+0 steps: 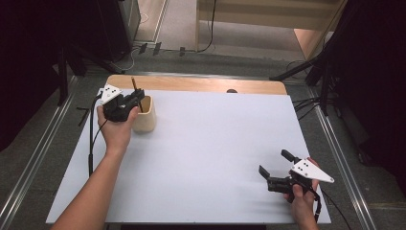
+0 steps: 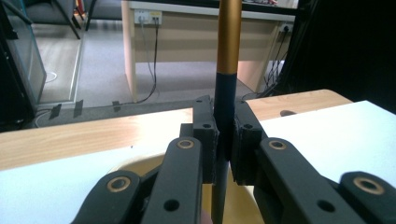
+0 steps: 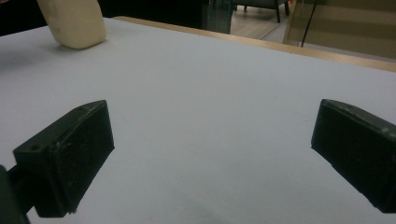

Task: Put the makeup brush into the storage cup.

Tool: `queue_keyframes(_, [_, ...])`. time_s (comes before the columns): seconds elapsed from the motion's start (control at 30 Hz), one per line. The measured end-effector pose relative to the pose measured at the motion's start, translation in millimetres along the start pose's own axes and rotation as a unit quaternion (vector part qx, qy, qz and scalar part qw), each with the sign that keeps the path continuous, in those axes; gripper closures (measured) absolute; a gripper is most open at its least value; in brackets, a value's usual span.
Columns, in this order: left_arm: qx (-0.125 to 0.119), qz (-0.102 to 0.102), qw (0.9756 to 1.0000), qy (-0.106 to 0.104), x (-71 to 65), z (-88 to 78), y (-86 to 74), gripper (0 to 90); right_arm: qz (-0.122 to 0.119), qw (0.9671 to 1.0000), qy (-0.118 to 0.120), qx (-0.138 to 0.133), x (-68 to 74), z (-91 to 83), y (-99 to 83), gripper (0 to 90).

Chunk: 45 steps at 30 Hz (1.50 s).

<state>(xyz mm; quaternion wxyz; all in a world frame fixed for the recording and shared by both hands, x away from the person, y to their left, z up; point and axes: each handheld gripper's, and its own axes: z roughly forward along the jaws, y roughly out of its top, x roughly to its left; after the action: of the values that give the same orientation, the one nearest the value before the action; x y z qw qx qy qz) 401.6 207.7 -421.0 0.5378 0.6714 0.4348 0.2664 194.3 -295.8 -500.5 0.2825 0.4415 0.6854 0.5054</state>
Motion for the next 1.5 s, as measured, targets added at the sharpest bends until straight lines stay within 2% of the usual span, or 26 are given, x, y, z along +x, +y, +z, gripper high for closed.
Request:
queue_keyframes(0.37, [0.031,0.008,0.9995,0.004,-1.0,5.5,-17.8,83.9,0.0,1.0,0.0,0.002,0.7,0.8,-0.3,0.0])
queue_keyframes(0.43, [0.029,0.011,0.9995,0.006,-1.6,5.5,-19.0,83.8,0.0,1.0,0.0,0.002,0.8,0.8,-0.2,0.0])
queue_keyframes(0.57, [0.027,0.0,0.9996,0.001,0.8,2.5,-16.9,83.2,-0.001,1.0,-0.001,0.002,0.5,0.8,-0.3,0.0])
queue_keyframes(0.6, [0.027,-0.002,0.9996,0.002,1.1,2.0,-16.5,81.1,0.0,1.0,-0.001,0.002,0.6,0.7,-0.3,0.0])
queue_keyframes(0.67, [0.029,-0.009,0.9995,0.0,2.1,0.2,-15.6,70.2,-0.001,1.0,-0.001,0.002,0.5,0.7,-0.3,0.0])
queue_keyframes(0.73, [0.028,-0.016,0.9994,-0.015,2.5,-4.3,-14.5,63.2,-0.001,1.0,-0.001,0.001,0.5,0.6,-0.2,0.0])
queue_keyframes(0.77, [0.022,-0.019,0.9994,-0.015,1.8,-6.6,-14.0,58.7,-0.001,1.0,0.0,0.001,0.5,0.6,-0.2,0.0])
queue_keyframes(0.93, [0.012,-0.011,0.9992,-0.037,-3.6,-18.7,-10.4,18.8,0.0,1.0,0.0,0.001,0.5,1.0,-0.3,0.0])
queue_keyframes(1.0, [0.013,-0.005,0.9987,-0.049,-4.8,-23.5,-9.9,8.9,0.0,1.0,-0.001,0.002,0.5,1.2,-0.4,0.0])
queue_keyframes(1.03, [0.011,-0.003,0.9984,-0.055,-4.9,-27.4,-9.9,1.0,0.0,1.0,-0.001,0.003,0.5,1.2,-0.5,0.0])
queue_keyframes(1.17, [0.002,-0.01,0.9976,-0.068,-4.6,-39.1,-11.2,0.0,0.001,1.0,-0.001,0.002,0.7,1.0,-0.2,0.0])
queue_keyframes(1.33, [0.003,0.003,0.9982,-0.059,-8.1,-53.8,-16.6,0.0,0.0,1.0,0.0,0.002,0.9,1.2,-0.3,0.0])
queue_keyframes(1.5, [0.006,0.014,0.9979,-0.062,-11.9,-67.8,-25.9,0.0,0.0,1.0,0.0,0.002,1.0,1.6,-0.6,0.0])
